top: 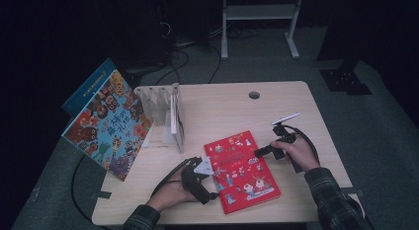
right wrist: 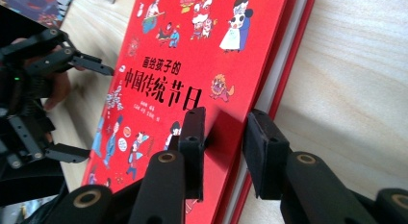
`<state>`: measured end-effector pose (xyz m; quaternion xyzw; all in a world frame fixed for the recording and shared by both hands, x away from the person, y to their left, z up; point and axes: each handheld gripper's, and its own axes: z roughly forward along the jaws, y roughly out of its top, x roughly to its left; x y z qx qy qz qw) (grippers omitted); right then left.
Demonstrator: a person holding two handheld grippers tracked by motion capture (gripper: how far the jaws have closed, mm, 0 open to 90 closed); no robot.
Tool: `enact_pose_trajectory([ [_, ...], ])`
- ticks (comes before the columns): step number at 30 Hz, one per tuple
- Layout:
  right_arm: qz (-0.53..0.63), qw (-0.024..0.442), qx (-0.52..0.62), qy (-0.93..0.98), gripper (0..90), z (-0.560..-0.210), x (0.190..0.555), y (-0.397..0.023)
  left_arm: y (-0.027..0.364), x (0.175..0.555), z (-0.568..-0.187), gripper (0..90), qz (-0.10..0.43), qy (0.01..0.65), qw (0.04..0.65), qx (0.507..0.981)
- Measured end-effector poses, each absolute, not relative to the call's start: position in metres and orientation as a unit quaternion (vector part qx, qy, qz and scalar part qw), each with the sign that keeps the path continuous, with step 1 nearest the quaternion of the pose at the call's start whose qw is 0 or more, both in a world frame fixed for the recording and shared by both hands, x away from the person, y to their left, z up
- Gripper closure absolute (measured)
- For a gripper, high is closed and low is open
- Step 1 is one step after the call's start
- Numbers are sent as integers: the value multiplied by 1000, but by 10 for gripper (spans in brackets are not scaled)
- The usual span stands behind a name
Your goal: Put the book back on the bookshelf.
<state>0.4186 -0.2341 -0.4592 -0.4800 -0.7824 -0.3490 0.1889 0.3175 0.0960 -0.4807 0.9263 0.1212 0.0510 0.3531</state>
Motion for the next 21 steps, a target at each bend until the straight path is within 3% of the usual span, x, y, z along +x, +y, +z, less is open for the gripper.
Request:
enact_pose_trajectory([
  [21, -359, 229, -445, -788, 637, -455, 416, -226, 96, 318, -481, 0, 51, 120, 354, 926],
])
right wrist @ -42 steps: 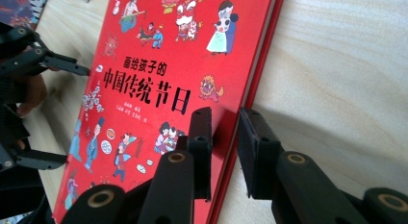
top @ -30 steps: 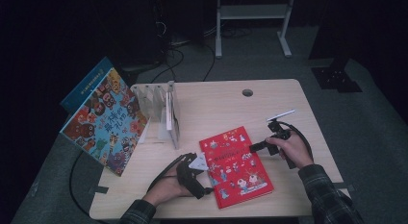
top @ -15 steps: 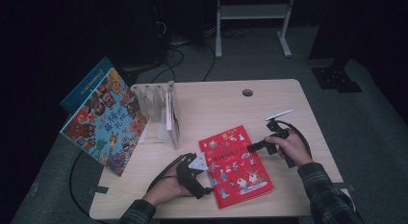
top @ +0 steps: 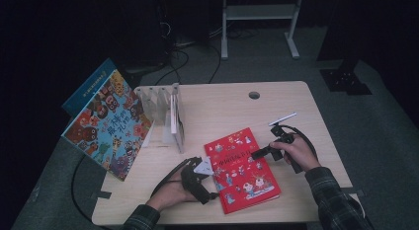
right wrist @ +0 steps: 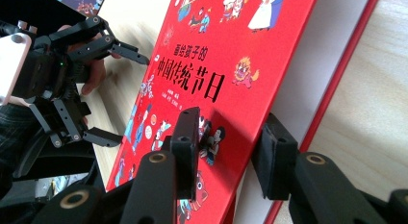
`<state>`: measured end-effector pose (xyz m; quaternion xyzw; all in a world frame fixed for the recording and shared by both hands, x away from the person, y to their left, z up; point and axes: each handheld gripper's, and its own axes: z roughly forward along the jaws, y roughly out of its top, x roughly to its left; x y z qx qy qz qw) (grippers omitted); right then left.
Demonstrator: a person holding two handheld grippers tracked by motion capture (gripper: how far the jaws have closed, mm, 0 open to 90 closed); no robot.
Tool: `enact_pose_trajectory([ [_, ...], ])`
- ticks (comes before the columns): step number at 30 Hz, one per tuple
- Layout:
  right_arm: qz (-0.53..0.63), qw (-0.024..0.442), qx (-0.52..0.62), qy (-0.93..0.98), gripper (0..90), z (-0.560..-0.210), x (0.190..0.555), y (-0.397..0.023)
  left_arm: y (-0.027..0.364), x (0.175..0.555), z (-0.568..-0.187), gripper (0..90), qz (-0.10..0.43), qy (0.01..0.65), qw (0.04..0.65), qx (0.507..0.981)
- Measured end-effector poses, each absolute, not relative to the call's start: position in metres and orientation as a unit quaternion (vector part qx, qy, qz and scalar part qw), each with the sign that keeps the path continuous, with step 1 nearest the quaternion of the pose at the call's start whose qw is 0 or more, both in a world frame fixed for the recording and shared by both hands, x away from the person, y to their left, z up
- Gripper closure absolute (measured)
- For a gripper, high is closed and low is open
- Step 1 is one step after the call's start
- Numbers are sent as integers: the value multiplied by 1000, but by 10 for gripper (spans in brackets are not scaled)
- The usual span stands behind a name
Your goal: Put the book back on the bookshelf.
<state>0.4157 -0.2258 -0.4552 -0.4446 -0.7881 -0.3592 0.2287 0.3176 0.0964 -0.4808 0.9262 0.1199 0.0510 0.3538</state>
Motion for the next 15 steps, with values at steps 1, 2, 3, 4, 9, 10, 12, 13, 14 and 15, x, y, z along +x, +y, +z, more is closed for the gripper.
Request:
enact_pose_trajectory([
  [1, -364, 234, -438, -788, 629, -455, 415, -224, 96, 318, -481, 0, 51, 120, 353, 927],
  [2, -362, 231, -438, -790, 625, -455, 415, -222, 96, 318, -481, 0, 51, 120, 353, 927],
  [3, -362, 232, -437, -790, 625, -455, 415, -222, 96, 318, -481, 0, 51, 120, 354, 926],
  [4, -362, 232, -437, -790, 625, -455, 415, -222, 96, 318, -481, 0, 51, 120, 354, 926],
  [9, -370, 228, -426, -793, 621, -450, 413, -217, 96, 318, -481, 0, 51, 120, 353, 927],
  [10, -369, 227, -424, -795, 621, -449, 413, -215, 96, 318, -481, 0, 51, 120, 353, 927],
  [12, -369, 228, -422, -796, 620, -448, 413, -213, 96, 318, -481, 0, 51, 120, 353, 926],
  [13, -371, 233, -415, -797, 638, -447, 413, -206, 96, 318, -481, 0, 51, 120, 353, 926],
  [14, -369, 234, -411, -800, 642, -447, 413, -202, 96, 318, -481, 0, 51, 120, 353, 926],
  [15, -369, 233, -408, -802, 654, -446, 413, -198, 96, 318, -481, 0, 51, 121, 353, 926],
])
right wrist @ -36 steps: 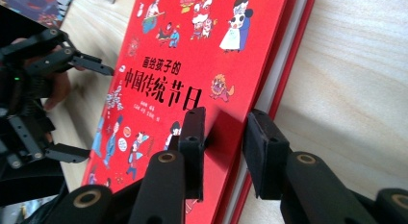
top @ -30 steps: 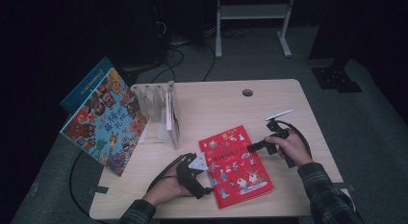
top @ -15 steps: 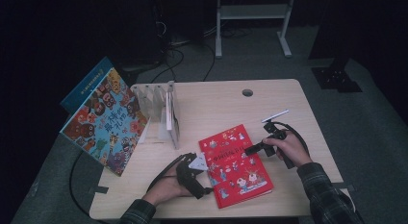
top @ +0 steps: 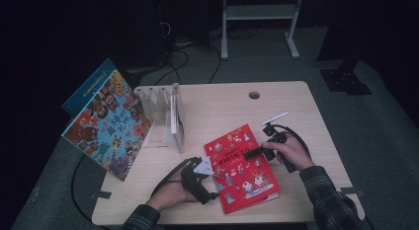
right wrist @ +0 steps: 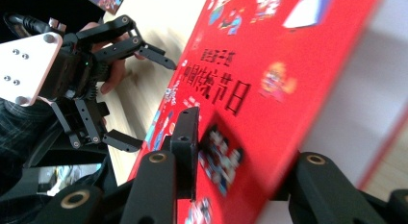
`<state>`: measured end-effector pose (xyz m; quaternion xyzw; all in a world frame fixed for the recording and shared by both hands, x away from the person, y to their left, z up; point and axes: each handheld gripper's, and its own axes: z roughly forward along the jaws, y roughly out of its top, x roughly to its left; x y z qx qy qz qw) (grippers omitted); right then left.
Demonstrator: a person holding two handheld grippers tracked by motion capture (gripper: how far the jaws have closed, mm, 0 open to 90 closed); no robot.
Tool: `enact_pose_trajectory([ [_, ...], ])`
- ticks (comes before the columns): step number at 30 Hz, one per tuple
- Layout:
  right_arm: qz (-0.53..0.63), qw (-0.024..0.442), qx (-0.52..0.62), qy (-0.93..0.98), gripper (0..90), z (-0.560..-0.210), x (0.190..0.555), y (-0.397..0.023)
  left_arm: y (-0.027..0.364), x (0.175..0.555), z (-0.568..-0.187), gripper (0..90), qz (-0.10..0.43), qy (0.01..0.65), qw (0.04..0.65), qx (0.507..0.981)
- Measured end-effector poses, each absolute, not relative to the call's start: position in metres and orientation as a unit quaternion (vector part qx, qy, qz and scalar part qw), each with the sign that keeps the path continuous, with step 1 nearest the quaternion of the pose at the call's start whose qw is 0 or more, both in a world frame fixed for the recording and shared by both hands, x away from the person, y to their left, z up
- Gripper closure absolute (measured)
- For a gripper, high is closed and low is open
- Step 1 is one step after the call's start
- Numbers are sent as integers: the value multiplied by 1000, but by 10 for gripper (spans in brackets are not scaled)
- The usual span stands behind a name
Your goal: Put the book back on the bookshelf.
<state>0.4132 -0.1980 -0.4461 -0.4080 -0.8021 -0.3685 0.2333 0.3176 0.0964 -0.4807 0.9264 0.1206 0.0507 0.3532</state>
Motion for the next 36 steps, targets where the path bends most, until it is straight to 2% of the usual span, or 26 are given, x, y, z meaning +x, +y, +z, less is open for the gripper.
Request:
enact_pose_trajectory([
  [5, -391, 229, -393, -800, 695, -438, 410, -196, 96, 317, -480, 0, 49, 128, 353, 926],
  [12, -385, 202, -397, -809, 650, -433, 407, -205, 96, 317, -480, 0, 51, 125, 351, 927],
  [16, -393, 212, -402, -799, 683, -434, 407, -210, 95, 317, -480, 0, 51, 124, 347, 928],
  [20, -419, 235, -389, -786, 760, -432, 407, -211, 95, 317, -480, 0, 48, 132, 349, 927],
  [27, -440, 219, -380, -783, 784, -427, 402, -211, 101, 326, -474, 0, 22, 170, 348, 922],
  [36, -490, 193, -361, -769, 831, -412, 392, -215, 112, 333, -467, 0, 25, 202, 386, 900],
])
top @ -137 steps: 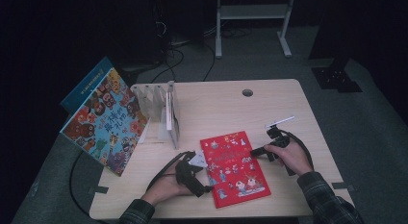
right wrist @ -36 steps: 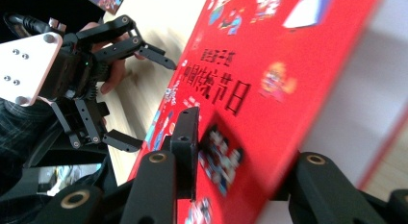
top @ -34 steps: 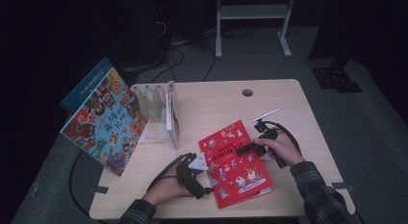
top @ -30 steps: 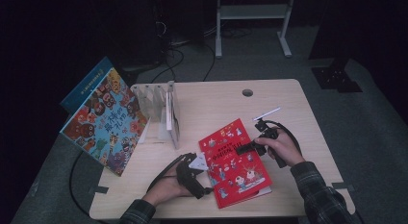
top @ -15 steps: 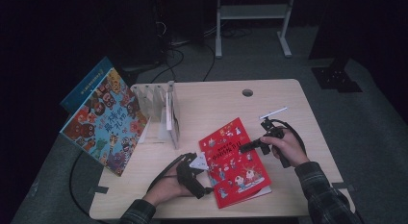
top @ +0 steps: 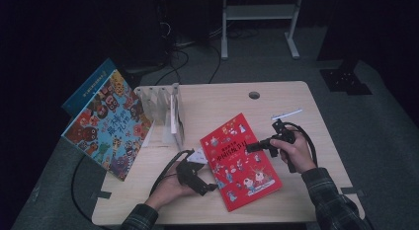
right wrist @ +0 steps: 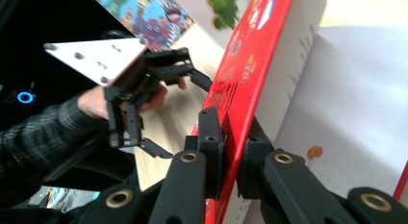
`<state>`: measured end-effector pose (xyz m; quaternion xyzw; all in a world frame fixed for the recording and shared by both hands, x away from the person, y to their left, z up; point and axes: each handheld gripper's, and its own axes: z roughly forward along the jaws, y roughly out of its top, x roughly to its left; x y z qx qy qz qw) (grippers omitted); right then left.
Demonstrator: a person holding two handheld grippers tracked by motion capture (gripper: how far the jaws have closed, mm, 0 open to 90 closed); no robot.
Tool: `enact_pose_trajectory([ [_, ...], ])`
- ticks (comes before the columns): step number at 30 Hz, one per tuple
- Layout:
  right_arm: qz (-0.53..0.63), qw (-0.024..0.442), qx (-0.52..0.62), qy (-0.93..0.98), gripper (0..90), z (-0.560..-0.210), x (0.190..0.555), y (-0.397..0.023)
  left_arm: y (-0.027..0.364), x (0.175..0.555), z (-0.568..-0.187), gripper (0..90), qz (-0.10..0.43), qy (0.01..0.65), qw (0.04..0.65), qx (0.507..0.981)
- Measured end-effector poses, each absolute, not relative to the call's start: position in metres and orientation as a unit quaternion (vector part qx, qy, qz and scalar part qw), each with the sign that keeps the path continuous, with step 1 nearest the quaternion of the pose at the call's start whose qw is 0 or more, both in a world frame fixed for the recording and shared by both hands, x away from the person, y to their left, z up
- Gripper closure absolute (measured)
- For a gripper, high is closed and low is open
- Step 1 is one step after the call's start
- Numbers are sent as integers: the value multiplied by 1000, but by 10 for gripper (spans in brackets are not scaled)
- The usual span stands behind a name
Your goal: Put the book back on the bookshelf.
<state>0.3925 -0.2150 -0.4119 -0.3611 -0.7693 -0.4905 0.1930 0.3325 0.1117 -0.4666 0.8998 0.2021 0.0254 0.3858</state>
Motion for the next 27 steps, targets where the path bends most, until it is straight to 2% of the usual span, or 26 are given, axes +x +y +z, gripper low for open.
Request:
enact_pose_trajectory([
  [5, -510, 186, -347, -765, 844, -402, 386, -216, 114, 337, -460, 0, 26, 216, 422, 880],
  [6, -511, 184, -345, -765, 844, -401, 385, -216, 115, 340, -456, 0, 25, 232, 449, 863],
  [9, -513, 183, -342, -766, 844, -400, 384, -215, 117, 347, -454, 0, 22, 245, 461, 853],
  [12, -517, 183, -335, -766, 845, -399, 382, -217, 121, 356, -452, 0, -1, 269, 497, 825],
  [19, -525, 182, -329, -764, 849, -396, 381, -220, 122, 361, -444, 0, -22, 277, 525, 804],
  [27, -534, 176, -321, -762, 846, -394, 379, -222, 125, 360, -431, 0, -8, 269, 543, 795],
])
